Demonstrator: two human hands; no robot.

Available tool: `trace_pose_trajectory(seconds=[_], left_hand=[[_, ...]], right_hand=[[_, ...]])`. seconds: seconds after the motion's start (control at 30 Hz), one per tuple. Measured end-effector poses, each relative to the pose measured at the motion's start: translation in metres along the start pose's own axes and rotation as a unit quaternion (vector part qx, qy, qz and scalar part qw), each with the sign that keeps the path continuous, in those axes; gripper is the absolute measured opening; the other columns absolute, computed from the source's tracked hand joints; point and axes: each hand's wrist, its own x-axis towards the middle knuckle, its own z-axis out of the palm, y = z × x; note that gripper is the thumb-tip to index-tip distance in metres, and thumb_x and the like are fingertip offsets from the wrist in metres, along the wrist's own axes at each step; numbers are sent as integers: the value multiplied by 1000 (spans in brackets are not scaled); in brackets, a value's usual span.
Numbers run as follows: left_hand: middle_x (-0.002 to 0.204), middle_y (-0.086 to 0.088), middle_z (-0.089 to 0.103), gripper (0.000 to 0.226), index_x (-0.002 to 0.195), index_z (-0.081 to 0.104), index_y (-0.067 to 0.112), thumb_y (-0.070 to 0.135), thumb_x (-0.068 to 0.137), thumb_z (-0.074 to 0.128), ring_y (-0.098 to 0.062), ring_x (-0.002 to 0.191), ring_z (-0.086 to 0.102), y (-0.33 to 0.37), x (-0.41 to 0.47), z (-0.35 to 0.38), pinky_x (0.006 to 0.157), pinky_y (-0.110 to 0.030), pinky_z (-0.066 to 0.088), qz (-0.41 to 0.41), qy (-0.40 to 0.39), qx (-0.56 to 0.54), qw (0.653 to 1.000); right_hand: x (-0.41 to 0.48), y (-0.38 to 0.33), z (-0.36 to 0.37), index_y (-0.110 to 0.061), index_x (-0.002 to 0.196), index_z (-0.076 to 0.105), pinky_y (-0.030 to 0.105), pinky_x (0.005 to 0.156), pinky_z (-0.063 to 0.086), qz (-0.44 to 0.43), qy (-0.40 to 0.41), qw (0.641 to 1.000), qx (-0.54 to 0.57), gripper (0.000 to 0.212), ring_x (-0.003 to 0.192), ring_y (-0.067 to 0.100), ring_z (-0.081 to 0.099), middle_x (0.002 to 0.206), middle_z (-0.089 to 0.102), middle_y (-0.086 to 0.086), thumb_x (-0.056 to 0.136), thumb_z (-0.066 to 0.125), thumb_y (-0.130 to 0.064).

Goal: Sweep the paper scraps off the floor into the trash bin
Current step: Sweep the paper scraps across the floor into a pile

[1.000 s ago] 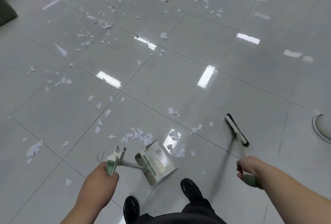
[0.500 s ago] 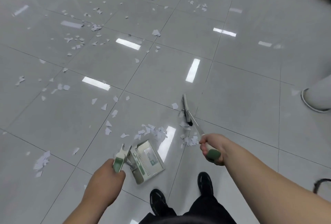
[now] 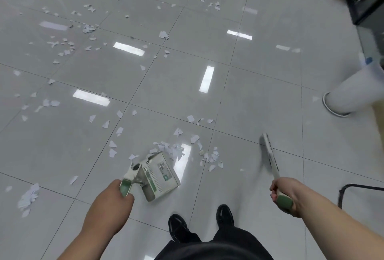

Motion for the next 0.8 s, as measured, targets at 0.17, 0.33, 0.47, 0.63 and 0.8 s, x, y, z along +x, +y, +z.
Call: trace_pose_trajectory(seconds=[0.17,0.33,0.47,0.63,0.8], left_hand=[[73,-7,64,3,88,55,17,16,90,53,-25,71,61,-4,-1,5,60,-33,44,7,-6,9,1000],[72,-8,64,4,86,55,15,15,89,53,-26,70,61,-12,-5,7,59,-32,42,-2,-15,13,1000],[74,-6,65,6,85,57,18,16,89,52,-23,72,61,-22,-15,11,61,-33,44,-15,-28,9,999],[77,-3,65,7,89,57,22,18,89,53,-21,76,62,-43,-30,16,64,-33,44,-39,-35,2,999],[80,2,66,13,97,58,28,19,90,52,-16,78,62,-61,-39,12,63,-31,43,-65,-32,-6,997]], right_hand=[[13,31,15,-10,89,53,18,41,46,78,-13,997,-3,11,30,15,53,47,58,7,84,50,-1],[-13,43,71,-13,89,50,17,35,41,100,-95,990,21,15,29,16,50,44,53,4,83,45,0],[-45,33,118,-12,84,51,19,41,47,102,-164,980,57,12,33,16,52,47,55,4,82,47,-1],[-83,-4,172,-11,77,54,21,42,51,108,-244,957,111,11,33,17,52,47,57,4,83,53,-2],[-103,-42,213,-8,82,57,23,39,52,108,-292,935,167,6,35,15,52,57,56,4,83,58,-2]])
